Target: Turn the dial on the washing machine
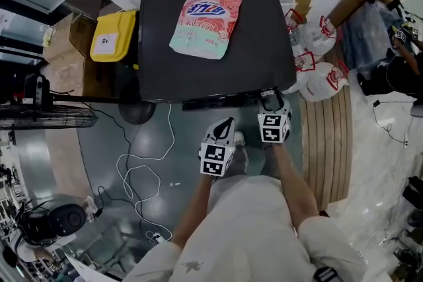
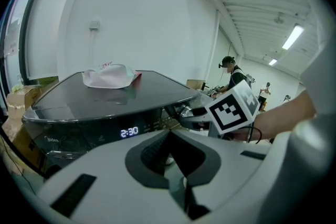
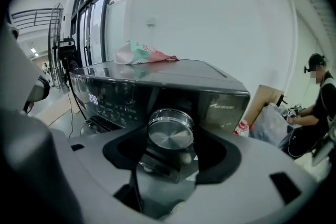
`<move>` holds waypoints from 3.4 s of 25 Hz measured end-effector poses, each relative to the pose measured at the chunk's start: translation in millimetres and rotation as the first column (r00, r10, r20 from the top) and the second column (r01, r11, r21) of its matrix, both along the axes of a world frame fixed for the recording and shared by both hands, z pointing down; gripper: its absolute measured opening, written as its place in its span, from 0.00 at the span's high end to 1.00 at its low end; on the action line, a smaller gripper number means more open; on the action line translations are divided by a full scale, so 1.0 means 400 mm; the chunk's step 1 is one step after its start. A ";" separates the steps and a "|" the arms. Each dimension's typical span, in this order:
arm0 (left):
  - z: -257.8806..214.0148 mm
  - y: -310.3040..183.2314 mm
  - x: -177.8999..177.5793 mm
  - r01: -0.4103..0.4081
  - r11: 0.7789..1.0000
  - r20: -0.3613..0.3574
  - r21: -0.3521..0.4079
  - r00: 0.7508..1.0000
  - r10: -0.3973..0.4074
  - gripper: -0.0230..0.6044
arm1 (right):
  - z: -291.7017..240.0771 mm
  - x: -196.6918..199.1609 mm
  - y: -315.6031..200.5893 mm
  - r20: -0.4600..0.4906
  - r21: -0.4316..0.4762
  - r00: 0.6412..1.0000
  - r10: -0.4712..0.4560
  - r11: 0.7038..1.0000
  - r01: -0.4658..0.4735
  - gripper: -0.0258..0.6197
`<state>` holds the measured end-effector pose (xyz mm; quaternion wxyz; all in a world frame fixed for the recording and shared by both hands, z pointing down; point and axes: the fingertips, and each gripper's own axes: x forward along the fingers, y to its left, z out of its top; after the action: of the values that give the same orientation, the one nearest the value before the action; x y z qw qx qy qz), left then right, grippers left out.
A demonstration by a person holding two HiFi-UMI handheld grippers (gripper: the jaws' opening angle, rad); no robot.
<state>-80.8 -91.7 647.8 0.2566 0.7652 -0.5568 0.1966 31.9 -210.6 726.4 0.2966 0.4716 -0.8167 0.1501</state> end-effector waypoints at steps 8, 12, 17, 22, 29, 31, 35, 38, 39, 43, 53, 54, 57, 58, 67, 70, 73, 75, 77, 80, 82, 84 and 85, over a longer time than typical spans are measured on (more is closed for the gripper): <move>0.005 0.003 -0.004 0.004 1.000 -0.005 -0.002 1.000 -0.004 0.94 | -0.008 0.005 -0.004 0.087 -0.067 0.996 0.033 0.997 -0.028 0.53; 0.005 0.002 -0.003 0.003 1.000 -0.007 -0.002 1.000 -0.003 0.94 | -0.004 0.009 -0.004 0.137 -0.106 0.990 0.045 0.994 -0.031 0.53; 0.008 0.003 -0.002 0.003 1.000 -0.011 -0.004 1.000 -0.003 0.94 | -0.006 0.010 -0.004 0.206 -0.159 0.976 0.073 0.986 -0.040 0.53; 0.005 0.006 0.002 -0.003 1.000 -0.017 0.002 1.000 0.003 0.94 | -0.009 0.012 -0.003 0.273 -0.203 0.956 0.109 0.978 -0.053 0.53; 0.011 0.007 -0.005 0.000 1.000 -0.018 0.002 1.000 0.000 0.94 | -0.007 0.012 -0.007 0.339 -0.242 0.931 0.138 0.969 -0.055 0.53; 0.011 0.009 -0.007 0.002 1.000 -0.019 0.001 1.000 -0.002 0.94 | -0.008 0.011 -0.007 0.352 -0.249 0.925 0.143 0.967 -0.055 0.53; 0.008 0.012 -0.009 0.001 1.000 -0.022 0.001 1.000 -0.001 0.94 | -0.012 0.009 -0.007 0.375 -0.262 0.914 0.152 0.964 -0.053 0.53; 0.013 0.020 -0.007 0.001 1.000 -0.023 -0.004 1.000 -0.001 0.94 | -0.013 0.010 -0.006 0.398 -0.275 0.902 0.164 0.960 -0.054 0.53; 0.015 0.022 -0.007 0.002 1.000 -0.023 -0.006 1.000 -0.002 0.94 | -0.013 0.012 -0.006 0.407 -0.279 0.898 0.169 0.959 -0.054 0.53; 0.017 0.028 -0.007 0.003 1.000 -0.022 -0.003 1.000 -0.004 0.94 | -0.011 0.016 -0.006 0.440 -0.299 0.879 0.186 0.953 -0.053 0.53; 0.022 0.036 -0.009 0.002 1.000 -0.025 -0.008 1.000 -0.002 0.94 | -0.008 0.019 -0.009 0.522 -0.357 0.820 0.237 0.933 -0.042 0.53; 0.024 0.038 -0.010 0.003 1.000 -0.024 -0.011 1.000 -0.003 0.94 | -0.009 0.018 -0.008 0.529 -0.361 0.814 0.240 0.932 -0.041 0.53; 0.029 0.039 -0.012 0.006 1.000 -0.024 -0.017 1.000 -0.006 0.94 | -0.007 0.016 -0.010 0.552 -0.376 0.794 0.256 0.926 -0.037 0.53; 0.031 0.039 -0.013 0.006 1.000 -0.023 -0.019 1.000 -0.007 0.94 | -0.005 0.017 -0.010 0.560 -0.383 0.785 0.264 0.923 -0.037 0.53; 0.031 0.042 -0.014 -0.001 1.000 -0.028 -0.016 1.000 0.001 0.94 | -0.013 0.003 -0.006 0.630 -0.428 0.717 0.300 0.904 -0.002 0.53; 0.032 0.043 -0.014 -0.001 1.000 -0.027 -0.018 1.000 0.001 0.94 | -0.013 0.002 -0.005 0.643 -0.437 0.700 0.310 0.899 0.003 0.53; 0.035 0.044 -0.014 -0.002 1.000 -0.027 -0.022 1.000 0.001 0.94 | -0.014 0.002 -0.006 0.657 -0.448 0.680 0.325 0.894 0.007 0.53; 0.034 0.042 -0.013 -0.003 1.000 -0.025 -0.019 1.000 0.002 0.94 | -0.015 0.003 -0.006 0.665 -0.454 0.669 0.331 0.891 0.010 0.53; 0.032 0.039 -0.011 -0.004 1.000 -0.025 -0.015 1.000 0.003 0.94 | -0.015 0.004 -0.007 0.668 -0.454 0.666 0.332 0.891 0.011 0.53; 0.033 0.042 -0.009 -0.003 1.000 -0.028 -0.022 1.000 0.002 0.94 | -0.015 0.004 -0.007 0.669 -0.453 0.664 0.334 0.891 0.007 0.53; 0.035 0.043 -0.010 -0.003 1.000 -0.027 -0.024 1.000 0.003 0.94 | -0.014 0.004 -0.007 0.669 -0.453 0.663 0.337 0.891 0.004 0.53; 0.038 0.044 -0.011 -0.003 1.000 -0.027 -0.024 1.000 0.002 0.94 | -0.014 0.003 -0.008 0.669 -0.454 0.661 0.340 0.891 0.001 0.52; 0.038 0.045 -0.013 -0.003 1.000 -0.027 -0.024 1.000 0.002 0.94 | -0.014 0.003 -0.008 0.669 -0.454 0.660 0.341 0.891 0.000 0.52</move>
<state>-85.8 -73.8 663.0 0.2729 0.7653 -0.5501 0.1931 32.9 -213.8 720.7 0.0211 0.3733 -0.7650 0.5244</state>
